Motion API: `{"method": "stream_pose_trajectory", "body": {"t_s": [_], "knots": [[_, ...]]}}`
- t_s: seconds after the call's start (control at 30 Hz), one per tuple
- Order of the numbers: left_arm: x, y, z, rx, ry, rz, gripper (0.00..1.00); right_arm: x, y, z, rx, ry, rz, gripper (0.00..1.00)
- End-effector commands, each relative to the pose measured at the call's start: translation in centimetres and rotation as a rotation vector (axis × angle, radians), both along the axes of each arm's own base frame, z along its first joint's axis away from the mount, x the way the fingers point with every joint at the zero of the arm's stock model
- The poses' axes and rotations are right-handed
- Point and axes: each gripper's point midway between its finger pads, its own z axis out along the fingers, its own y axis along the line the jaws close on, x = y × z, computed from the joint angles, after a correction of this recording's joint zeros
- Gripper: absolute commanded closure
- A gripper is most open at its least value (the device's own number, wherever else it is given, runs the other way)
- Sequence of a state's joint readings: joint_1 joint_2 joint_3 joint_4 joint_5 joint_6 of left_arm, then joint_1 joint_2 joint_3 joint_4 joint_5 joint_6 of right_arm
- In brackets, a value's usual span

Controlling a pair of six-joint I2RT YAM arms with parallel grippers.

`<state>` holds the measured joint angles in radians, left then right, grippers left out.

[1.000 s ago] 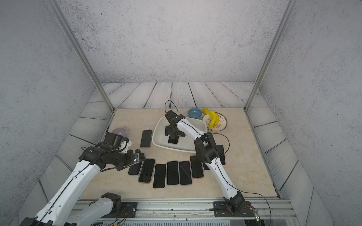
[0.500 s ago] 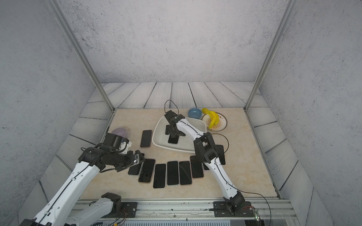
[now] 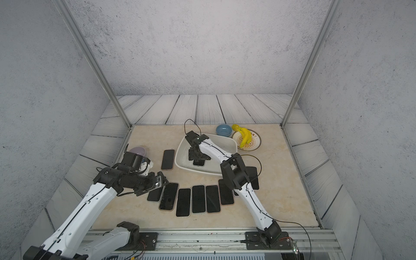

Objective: Take the phone out of the storage box
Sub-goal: Pick up the phone from the storage box.

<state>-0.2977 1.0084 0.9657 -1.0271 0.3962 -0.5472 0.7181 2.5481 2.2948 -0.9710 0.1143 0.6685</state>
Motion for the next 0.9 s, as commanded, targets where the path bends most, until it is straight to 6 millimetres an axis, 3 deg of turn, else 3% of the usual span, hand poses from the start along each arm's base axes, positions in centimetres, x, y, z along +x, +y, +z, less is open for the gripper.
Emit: {"method": "stream_pose_trajectory", "body": {"t_s": [0.0, 0.43, 0.63, 0.73, 0.87], "knots": [[0.3, -0.4, 0.6, -0.017, -0.019, -0.007, 0.02, -5.7, -3.8, -6.5, -0.179, 0.259, 0.017, 0.1], [-0.3, -0.3, 0.1, -0.012, 0.004, -0.006, 0.01, -1.9, -5.3, -5.9, -0.136, 0.207, -0.034, 0.04], [-0.4, -0.2, 0.1, -0.008, 0.004, -0.006, 0.02, -1.4, -4.8, -6.1, -0.113, 0.203, -0.018, 0.05], [-0.3, -0.3, 0.1, -0.009, 0.006, -0.006, 0.02, -1.5, -4.6, -6.5, -0.105, 0.217, -0.006, 0.08], [-0.3, -0.3, 0.0, -0.01, 0.008, -0.004, 0.02, -1.9, -4.6, -6.6, -0.106, 0.238, 0.017, 0.19]]}}
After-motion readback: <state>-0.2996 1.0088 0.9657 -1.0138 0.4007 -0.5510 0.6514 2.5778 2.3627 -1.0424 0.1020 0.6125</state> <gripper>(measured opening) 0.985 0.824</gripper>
